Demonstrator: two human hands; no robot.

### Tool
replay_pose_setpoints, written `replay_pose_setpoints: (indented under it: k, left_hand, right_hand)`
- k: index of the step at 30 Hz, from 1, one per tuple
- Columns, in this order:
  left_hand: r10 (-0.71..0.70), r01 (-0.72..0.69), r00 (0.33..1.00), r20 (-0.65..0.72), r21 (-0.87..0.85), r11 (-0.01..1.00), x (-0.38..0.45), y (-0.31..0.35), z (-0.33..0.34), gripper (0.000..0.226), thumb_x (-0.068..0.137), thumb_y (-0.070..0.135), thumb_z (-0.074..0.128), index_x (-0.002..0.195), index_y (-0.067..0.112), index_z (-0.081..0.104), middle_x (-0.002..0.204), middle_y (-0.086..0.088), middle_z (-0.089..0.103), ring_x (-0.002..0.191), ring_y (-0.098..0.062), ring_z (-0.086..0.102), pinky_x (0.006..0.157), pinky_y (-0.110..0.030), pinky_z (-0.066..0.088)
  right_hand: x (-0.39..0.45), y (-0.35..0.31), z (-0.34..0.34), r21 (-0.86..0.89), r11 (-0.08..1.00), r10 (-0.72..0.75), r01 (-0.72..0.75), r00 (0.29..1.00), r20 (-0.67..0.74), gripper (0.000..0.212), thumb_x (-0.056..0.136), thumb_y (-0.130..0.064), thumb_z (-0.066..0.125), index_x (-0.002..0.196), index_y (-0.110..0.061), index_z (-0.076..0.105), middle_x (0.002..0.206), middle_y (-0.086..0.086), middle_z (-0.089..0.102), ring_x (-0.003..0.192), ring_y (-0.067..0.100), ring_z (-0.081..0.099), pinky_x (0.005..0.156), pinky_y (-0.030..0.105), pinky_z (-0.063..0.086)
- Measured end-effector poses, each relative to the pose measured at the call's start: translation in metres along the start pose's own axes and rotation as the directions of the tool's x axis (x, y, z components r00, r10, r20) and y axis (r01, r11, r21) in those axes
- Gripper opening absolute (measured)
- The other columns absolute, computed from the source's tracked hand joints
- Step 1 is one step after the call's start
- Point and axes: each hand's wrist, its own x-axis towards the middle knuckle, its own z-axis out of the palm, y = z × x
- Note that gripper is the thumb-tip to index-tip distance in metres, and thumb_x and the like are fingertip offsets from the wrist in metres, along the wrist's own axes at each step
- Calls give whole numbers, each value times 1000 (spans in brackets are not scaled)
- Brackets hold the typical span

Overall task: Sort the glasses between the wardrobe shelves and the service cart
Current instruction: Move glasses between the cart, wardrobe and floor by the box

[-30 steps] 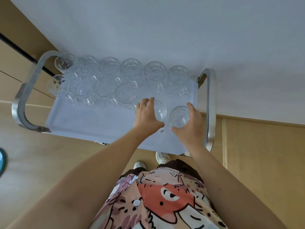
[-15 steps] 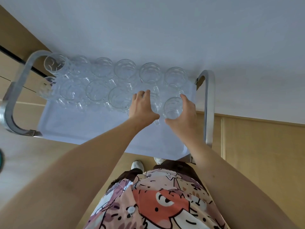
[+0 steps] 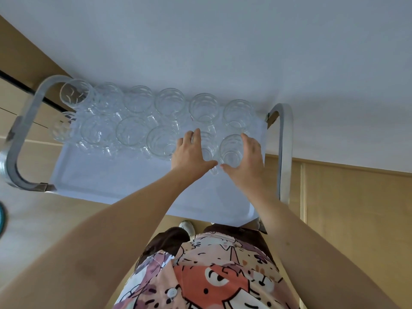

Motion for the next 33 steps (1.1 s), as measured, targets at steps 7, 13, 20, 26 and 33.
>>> replay_pose_setpoints:
  k: [7,13,20,26,33]
  left_hand:
    - [82,-79,995,63,-53,995,-3,0,-20,98,75,46,81,153,18,27,153,-11,32,137,-37,34,105,-46,40]
    - [318,-318,948,-19,-14,948,-12,17,-53,83,85,48,71,153,19,34,155,-9,34,141,-33,30,113,-46,35]
    - [577,-578,813,-77,12,816,-31,55,-84,75,88,46,68,151,17,38,157,-10,33,143,-33,28,116,-47,32]
    - [783,-782,621,-34,45,622,-78,117,-88,77,88,48,69,151,17,39,156,-13,34,143,-37,28,115,-50,32]
    - [925,-922,380,-29,65,381,-149,208,-93,77,90,49,66,154,18,35,157,-11,34,144,-36,27,115,-51,33]
  right_hand:
    - [-13,-17,-10,-77,997,19,-16,999,36,108,80,-39,84,161,-22,14,165,9,18,153,27,17,122,42,26]
    - [-37,-38,-33,-104,994,25,-43,985,-168,93,86,-44,76,159,-21,23,163,8,25,150,27,22,120,42,28]
    - [-88,-33,-63,-121,980,98,-157,914,-394,90,89,-45,71,160,-24,20,163,10,26,150,30,19,121,42,21]
    - [-167,-15,-100,-55,943,239,-329,781,-577,88,88,-44,70,160,-28,22,163,9,27,150,29,19,122,43,20]
    - [-241,5,-159,28,905,317,-425,628,-711,83,91,-48,69,159,-25,27,164,8,26,151,29,20,123,43,20]
